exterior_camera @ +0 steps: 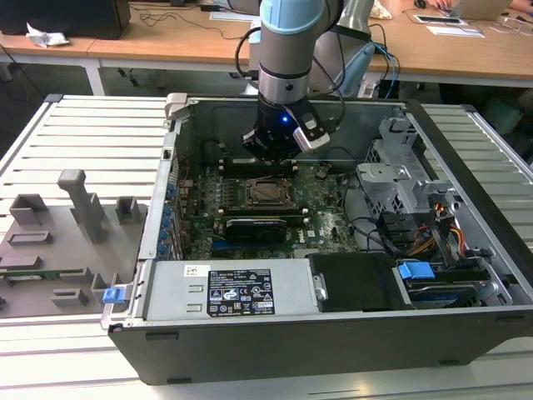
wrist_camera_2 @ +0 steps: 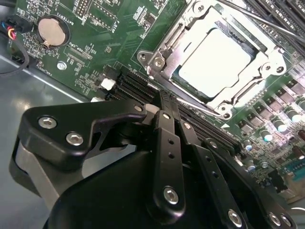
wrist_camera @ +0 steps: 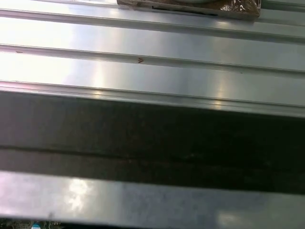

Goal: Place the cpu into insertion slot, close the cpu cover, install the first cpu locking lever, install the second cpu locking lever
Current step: 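Install the first cpu locking lever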

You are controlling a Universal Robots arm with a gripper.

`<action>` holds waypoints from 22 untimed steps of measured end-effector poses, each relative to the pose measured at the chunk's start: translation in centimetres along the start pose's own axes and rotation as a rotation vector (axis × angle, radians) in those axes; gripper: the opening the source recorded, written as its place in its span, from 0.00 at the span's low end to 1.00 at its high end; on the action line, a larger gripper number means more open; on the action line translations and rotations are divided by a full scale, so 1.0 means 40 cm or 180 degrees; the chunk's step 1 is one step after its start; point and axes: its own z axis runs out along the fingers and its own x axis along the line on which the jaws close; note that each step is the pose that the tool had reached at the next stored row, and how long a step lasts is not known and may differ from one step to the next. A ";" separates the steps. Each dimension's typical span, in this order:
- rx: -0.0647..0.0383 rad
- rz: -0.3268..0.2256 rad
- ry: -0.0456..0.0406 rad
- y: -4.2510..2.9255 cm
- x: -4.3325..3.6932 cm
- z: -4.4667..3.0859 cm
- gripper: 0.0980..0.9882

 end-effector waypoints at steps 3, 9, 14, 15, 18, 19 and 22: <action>0.0009 0.0000 0.0001 -0.001 -0.002 0.005 0.01; 0.0060 -0.0002 0.0005 -0.001 -0.005 0.012 0.01; 0.0073 -0.0001 0.0005 -0.002 -0.006 0.018 0.01; 0.0075 -0.0001 0.0006 -0.002 -0.006 0.020 0.01; 0.0075 -0.0001 0.0006 -0.002 -0.007 0.021 0.01; 0.0076 -0.0001 0.0006 -0.002 -0.007 0.021 0.01; 0.0074 -0.0001 0.0005 -0.002 -0.008 0.018 0.01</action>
